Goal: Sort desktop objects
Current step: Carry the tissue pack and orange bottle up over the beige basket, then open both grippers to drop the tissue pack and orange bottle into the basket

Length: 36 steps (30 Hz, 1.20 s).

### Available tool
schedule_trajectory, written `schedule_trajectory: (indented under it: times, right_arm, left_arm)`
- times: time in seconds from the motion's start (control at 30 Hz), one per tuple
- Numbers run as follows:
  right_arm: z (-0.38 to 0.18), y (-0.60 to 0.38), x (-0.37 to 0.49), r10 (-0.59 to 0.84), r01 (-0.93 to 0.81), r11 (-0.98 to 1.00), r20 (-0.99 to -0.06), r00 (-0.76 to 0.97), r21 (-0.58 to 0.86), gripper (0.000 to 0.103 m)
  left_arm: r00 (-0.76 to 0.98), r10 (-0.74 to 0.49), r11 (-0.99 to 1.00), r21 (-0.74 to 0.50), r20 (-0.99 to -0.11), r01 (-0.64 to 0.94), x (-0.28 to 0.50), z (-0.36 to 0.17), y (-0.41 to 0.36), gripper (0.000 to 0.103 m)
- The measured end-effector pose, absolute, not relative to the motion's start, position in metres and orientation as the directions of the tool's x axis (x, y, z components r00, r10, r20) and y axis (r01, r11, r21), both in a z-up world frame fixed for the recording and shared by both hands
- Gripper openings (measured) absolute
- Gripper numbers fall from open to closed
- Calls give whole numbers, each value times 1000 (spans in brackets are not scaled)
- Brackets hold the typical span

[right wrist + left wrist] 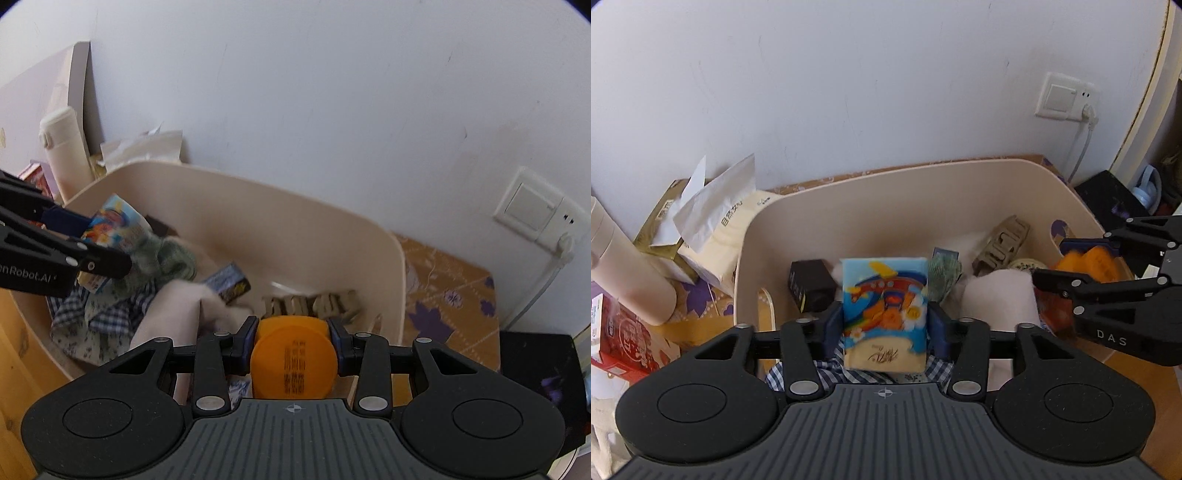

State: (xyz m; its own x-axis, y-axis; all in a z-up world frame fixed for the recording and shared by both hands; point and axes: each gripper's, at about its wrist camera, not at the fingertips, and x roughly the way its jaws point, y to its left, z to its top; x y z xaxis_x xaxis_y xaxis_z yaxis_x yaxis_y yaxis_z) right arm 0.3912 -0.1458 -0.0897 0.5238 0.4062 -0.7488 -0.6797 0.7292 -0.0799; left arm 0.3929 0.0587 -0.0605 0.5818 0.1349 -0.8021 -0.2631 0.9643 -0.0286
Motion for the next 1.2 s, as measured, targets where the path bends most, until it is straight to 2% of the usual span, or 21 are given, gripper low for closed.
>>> schedule_trajectory:
  times: [0.03,0.1,0.17,0.23,0.37,0.53,1.2]
  right_arm:
    - [-89,-146,391,409,-676,733,-746,525,-74,47]
    - [-88,-147,391,409,-666,743,-746,526,-62,59]
    - [-84,-147,389,406,-660,748,-739,538,-69,73]
    - [-81,-148,388,410,-660,749,-738,536,-63,79]
    - [-75,-152,386,397,-631,774,-736,549,-54,98]
    - [-68,-165,380,403,-580,814,-715,572,-5,103]
    - [-37,-179,321,354,-516,857,-720,597,-6,103]
  left_arm:
    - [582,141,964,-24,-801,-266,392,-60,59,65]
    - [585,155,961,-15,-796,-275,392,-60,59,74]
    - [581,164,959,-10,-797,-284,392,-60,60,75]
    - [576,166,958,-8,-801,-286,392,-59,60,76]
    - [569,171,959,4,-804,-282,391,-59,58,77]
    - [570,188,955,13,-800,-297,385,-54,57,79]
    - [611,192,953,-3,-768,-303,320,-14,59,80]
